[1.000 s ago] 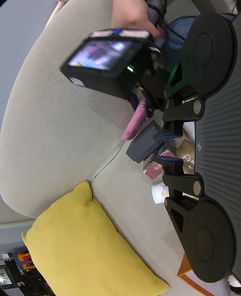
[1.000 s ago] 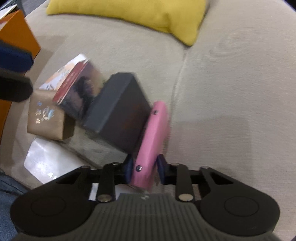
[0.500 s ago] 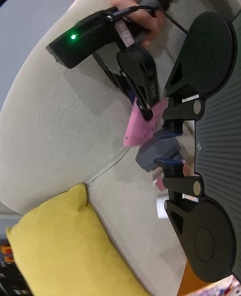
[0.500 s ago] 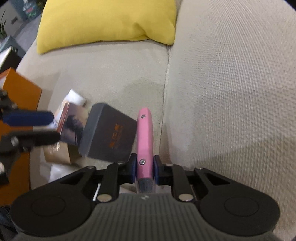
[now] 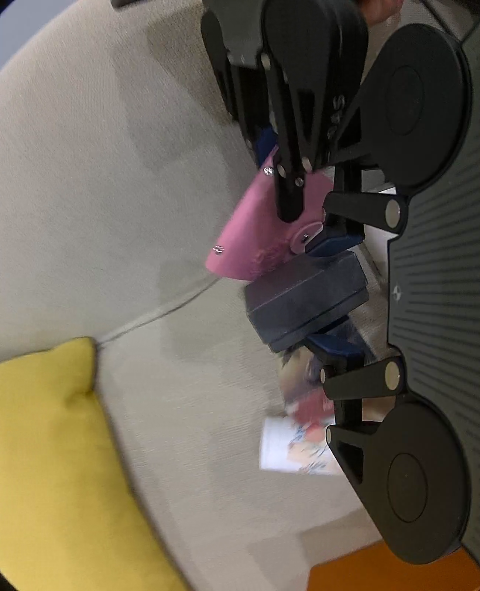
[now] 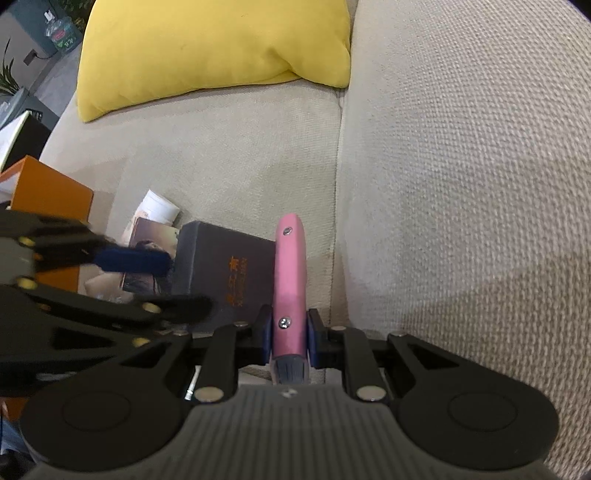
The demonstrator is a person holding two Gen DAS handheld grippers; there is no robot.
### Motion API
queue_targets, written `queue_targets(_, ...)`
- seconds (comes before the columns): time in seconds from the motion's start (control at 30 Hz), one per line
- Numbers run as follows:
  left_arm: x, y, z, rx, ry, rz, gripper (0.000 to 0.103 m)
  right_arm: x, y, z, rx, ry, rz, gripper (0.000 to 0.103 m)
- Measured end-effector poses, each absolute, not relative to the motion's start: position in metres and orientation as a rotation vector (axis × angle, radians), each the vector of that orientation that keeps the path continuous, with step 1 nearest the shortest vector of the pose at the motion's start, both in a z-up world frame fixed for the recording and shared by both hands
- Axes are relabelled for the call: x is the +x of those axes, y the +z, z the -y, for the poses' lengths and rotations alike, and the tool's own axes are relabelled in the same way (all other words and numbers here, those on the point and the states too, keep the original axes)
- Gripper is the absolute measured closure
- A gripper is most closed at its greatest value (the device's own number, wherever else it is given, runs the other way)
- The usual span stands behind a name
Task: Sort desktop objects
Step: 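Grasp the pink case with the right tool while the left tool reaches the dark grey box, then lift the pink case with the right tool while the left tool grasps the dark grey box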
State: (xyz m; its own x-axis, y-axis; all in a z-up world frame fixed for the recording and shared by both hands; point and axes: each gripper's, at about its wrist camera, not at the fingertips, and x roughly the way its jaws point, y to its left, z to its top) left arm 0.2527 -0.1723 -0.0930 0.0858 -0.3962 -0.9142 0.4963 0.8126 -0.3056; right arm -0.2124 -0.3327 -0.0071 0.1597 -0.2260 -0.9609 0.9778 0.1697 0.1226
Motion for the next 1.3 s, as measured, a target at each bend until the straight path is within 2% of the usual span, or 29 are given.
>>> queue_targets(0.13, 0.26, -0.114, 0.165, 0.006, -0.652, -1.37, 0.045, -0.209, -0.013, 0.337, 0.974, -1.098, -1.013, 0.084)
queue_targets(0.4, 0.261, -0.115, 0.153, -0.086, -0.674, -1.33, 0.053, -0.215, -0.008, 0.334, 0.998, -1.099, -0.991, 0.084)
queue_targets(0.47, 0.26, -0.107, 0.149, -0.082, -0.662, -1.312, 0.059, -0.217, -0.008, 0.333, 1.02, -1.087, -0.992, 0.084)
queue_targets(0.67, 0.236, -0.068, 0.139, 0.025, -0.694, -1.178, 0.063, -0.212, 0.004, 0.318, 1.055, -0.981, -1.02, 0.084)
queue_targets(0.9, 0.216, -0.052, 0.13, 0.044, -0.677, -1.107, 0.063, -0.196, 0.005, 0.305, 1.018, -0.943, -1.087, 0.084)
queue_targets(1.1, 0.198, -0.044, 0.114, 0.042, -0.681, -1.091, 0.063, -0.203, -0.005, 0.294, 1.064, -1.004, -1.051, 0.082)
queue_targets(1.17, 0.193, -0.042, 0.109, 0.03, -0.681, -1.087, 0.063, -0.206, -0.013, 0.286, 1.09, -1.023, -1.051, 0.079)
queue_targets(1.23, 0.19, -0.042, 0.105, 0.018, -0.68, -1.082, 0.063, -0.208, -0.019, 0.277, 1.103, -1.036, -1.067, 0.066)
queue_targets(1.3, 0.187, -0.041, 0.1, 0.009, -0.674, -1.078, 0.063, -0.213, -0.023, 0.269, 1.092, -1.052, -1.076, 0.064)
